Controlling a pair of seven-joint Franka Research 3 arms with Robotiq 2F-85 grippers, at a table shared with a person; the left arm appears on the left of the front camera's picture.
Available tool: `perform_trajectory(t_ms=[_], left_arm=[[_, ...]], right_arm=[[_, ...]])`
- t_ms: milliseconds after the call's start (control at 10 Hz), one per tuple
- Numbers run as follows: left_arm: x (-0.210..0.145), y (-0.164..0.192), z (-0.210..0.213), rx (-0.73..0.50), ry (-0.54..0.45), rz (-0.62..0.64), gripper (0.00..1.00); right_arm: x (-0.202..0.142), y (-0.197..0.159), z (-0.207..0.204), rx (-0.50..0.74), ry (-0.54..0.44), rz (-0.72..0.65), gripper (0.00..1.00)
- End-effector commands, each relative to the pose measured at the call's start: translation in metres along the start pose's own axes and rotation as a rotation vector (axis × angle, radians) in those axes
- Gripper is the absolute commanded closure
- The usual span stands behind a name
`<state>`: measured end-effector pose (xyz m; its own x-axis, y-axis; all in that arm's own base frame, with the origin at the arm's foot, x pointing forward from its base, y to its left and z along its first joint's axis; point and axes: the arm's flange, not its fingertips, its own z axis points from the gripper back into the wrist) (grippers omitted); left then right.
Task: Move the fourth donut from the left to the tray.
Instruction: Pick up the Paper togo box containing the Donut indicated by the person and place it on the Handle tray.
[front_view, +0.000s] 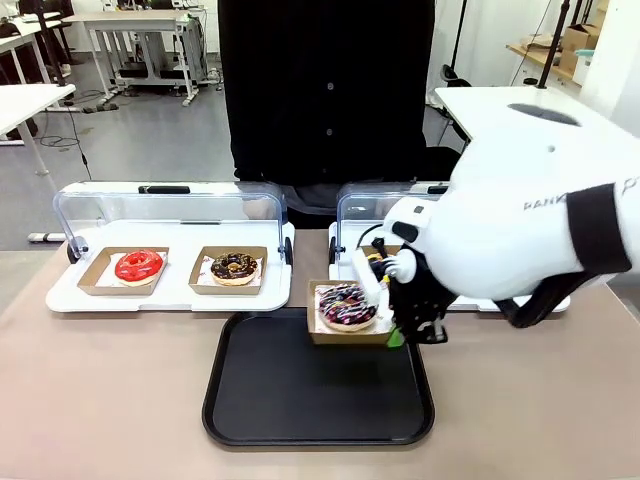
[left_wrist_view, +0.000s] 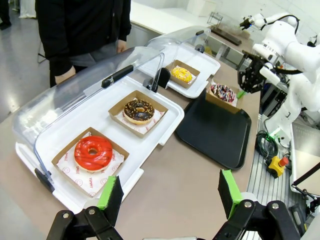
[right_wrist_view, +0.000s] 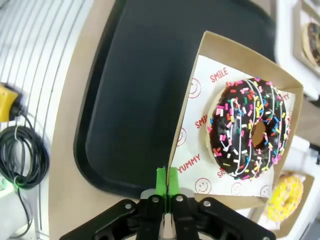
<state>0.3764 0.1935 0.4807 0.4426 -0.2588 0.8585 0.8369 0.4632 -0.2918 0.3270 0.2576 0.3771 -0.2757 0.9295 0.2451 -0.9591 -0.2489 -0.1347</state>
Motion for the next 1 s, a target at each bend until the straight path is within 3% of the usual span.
perform_trajectory(t_ms=[0, 400, 800, 900], left_arm=[[0.002, 0.001, 0.001, -0.005, -0.032, -0.021, 0.0], [0.002, 0.001, 0.001, -0.005, -0.032, -0.021, 0.0], [0.002, 0.001, 0.001, -0.005, -0.032, -0.021, 0.0], [0.002, 0.001, 0.001, -0.005, -0.032, -0.021, 0.0]], right_arm=[[0.013, 0.015, -0.029, -0.01, -0.02, -0.015, 0.98], [0.026, 0.027, -0.068, -0.004, -0.007, -0.017, 0.98], [0.018, 0.027, -0.078, 0.001, 0.007, -0.011, 0.98], [0.016, 0.027, -0.075, 0.004, 0.014, 0.005, 0.39]])
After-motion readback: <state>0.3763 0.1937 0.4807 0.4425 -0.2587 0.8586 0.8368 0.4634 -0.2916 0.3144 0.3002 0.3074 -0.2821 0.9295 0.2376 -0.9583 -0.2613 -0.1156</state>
